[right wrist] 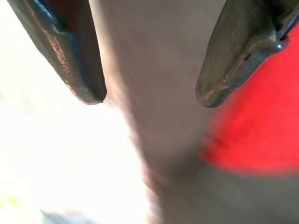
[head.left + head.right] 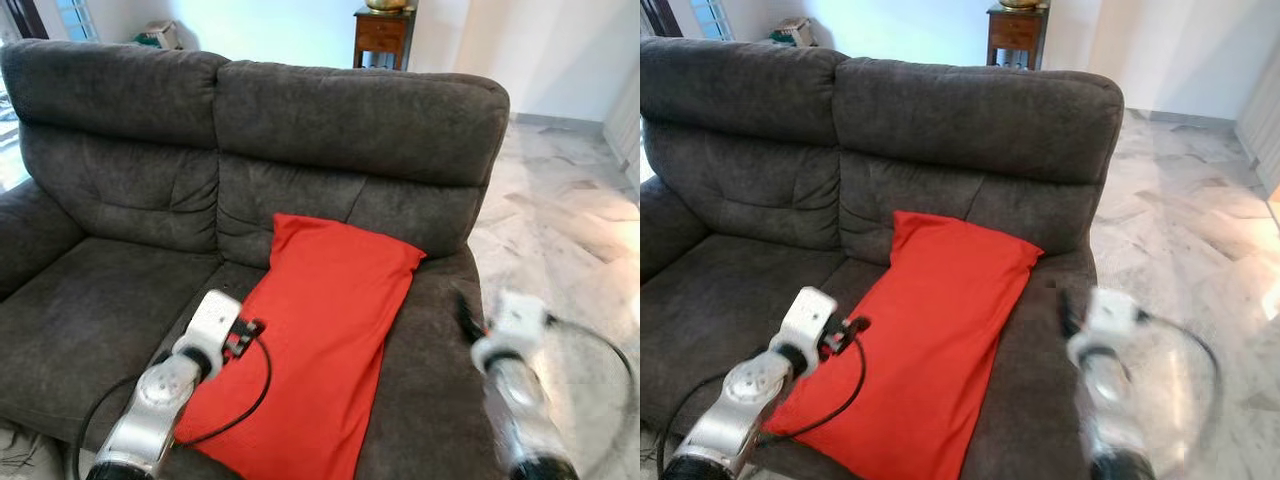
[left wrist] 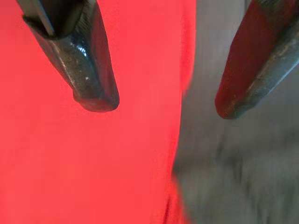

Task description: Move the pillow to the sofa from floor

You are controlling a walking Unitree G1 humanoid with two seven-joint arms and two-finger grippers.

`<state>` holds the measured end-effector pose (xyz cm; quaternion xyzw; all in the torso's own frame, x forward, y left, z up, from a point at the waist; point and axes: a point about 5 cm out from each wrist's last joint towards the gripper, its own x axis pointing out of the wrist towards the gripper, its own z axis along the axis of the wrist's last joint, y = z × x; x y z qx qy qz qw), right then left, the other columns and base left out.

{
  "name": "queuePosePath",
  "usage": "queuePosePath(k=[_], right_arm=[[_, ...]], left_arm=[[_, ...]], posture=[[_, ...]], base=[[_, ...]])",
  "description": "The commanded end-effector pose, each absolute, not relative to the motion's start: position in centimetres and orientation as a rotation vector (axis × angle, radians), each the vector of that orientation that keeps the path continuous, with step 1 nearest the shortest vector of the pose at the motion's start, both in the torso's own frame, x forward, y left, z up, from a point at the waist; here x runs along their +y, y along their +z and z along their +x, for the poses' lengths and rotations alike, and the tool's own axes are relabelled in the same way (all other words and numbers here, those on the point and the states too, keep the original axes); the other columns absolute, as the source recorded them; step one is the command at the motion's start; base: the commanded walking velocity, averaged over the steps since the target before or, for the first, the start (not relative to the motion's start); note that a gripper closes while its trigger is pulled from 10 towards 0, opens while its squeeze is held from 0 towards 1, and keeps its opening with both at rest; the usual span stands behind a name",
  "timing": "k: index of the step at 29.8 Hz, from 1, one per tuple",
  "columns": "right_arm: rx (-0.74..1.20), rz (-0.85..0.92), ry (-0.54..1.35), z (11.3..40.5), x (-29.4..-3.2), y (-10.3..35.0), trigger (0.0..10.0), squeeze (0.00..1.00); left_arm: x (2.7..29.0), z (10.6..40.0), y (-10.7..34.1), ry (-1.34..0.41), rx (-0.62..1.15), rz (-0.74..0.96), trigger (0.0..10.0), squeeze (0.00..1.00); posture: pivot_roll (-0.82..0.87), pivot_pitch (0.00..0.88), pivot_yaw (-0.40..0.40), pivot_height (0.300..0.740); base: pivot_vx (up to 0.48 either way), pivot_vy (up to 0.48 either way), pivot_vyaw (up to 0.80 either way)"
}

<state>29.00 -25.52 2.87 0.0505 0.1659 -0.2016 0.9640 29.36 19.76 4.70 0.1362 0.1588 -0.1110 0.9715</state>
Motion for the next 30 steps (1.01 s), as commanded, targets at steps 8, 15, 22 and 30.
queuePosePath(k=[8, 15, 22, 30], right_arm=[[0.64, 0.02, -0.502, 21.7, -25.9, -3.9, 10.0, 0.0], [0.779, 0.068, -0.56, 17.5, -25.4, -6.8, 10.0, 0.0], [0.83, 0.031, -0.312, 16.9, -22.6, -8.0, 10.0, 0.0], [0.786, 0.032, -0.267, 18.1, -22.4, -7.4, 10.0, 0.0]], left_arm=[[21.8, 25.2, -1.8, -0.188, 0.621, 0.278, 10.0, 0.0], [20.9, 22.2, -5.2, -0.223, 0.793, 0.303, 10.0, 0.0], [21.3, 19.3, -7.3, -0.154, 0.939, 0.245, 10.0, 0.0], [21.0, 19.2, -7.4, -0.143, 0.934, 0.229, 10.0, 0.0]], posture=[[0.02, 0.009, 0.089, 0.74], [-0.02, 0.0, 0.107, 0.74], [-0.04, 0.0, 0.123, 0.74], [-0.04, 0.0, 0.107, 0.74]], base=[[0.0, 0.0, 0.0], [0.0, 0.0, 0.0], [0.0, 0.0, 0.0], [0.0, 0.0, 0.0]])
